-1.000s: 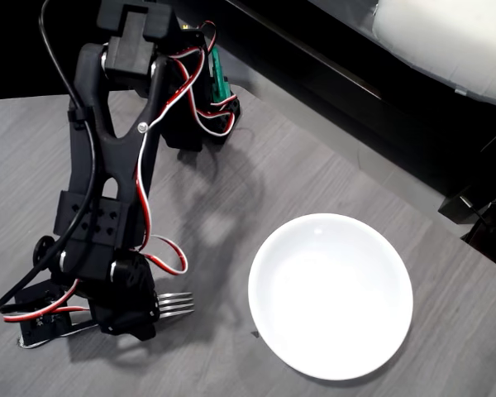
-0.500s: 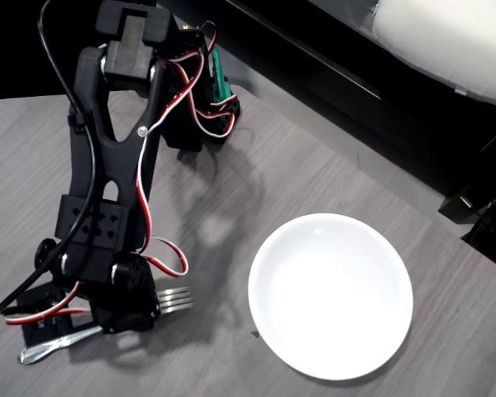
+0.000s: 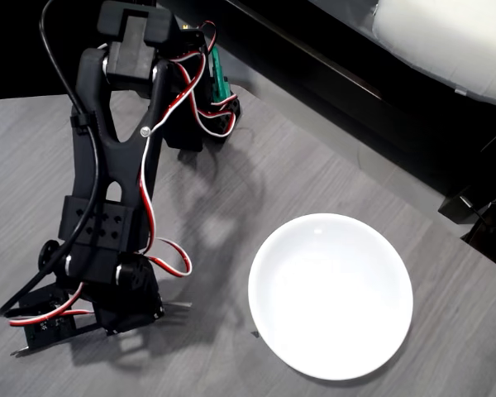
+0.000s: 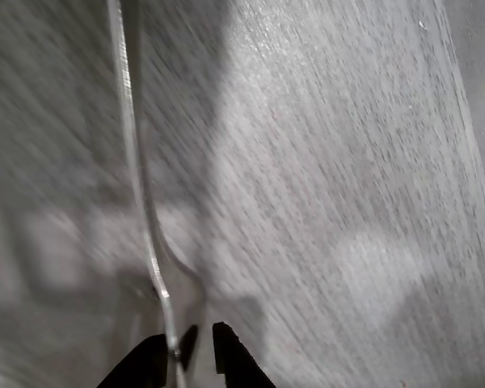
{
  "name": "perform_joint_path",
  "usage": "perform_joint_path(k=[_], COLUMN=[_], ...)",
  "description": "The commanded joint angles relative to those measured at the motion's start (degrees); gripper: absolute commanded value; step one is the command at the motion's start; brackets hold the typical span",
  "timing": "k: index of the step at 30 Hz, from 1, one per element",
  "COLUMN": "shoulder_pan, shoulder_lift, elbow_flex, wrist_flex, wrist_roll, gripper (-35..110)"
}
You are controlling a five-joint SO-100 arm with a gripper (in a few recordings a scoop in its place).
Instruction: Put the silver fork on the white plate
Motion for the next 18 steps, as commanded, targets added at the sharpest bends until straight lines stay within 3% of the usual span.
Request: perform_joint_path(k=[1, 5, 18], shoulder_pan=[0.2, 0.9, -1.7], shoulder_lift=[1.5, 4.8, 11.8], elbow_flex=[-1.5, -3.3, -4.0], wrist_flex=[-0.1, 1.1, 5.2], wrist_roll=[-0.3, -0.4, -1.3], gripper=[4, 28, 29])
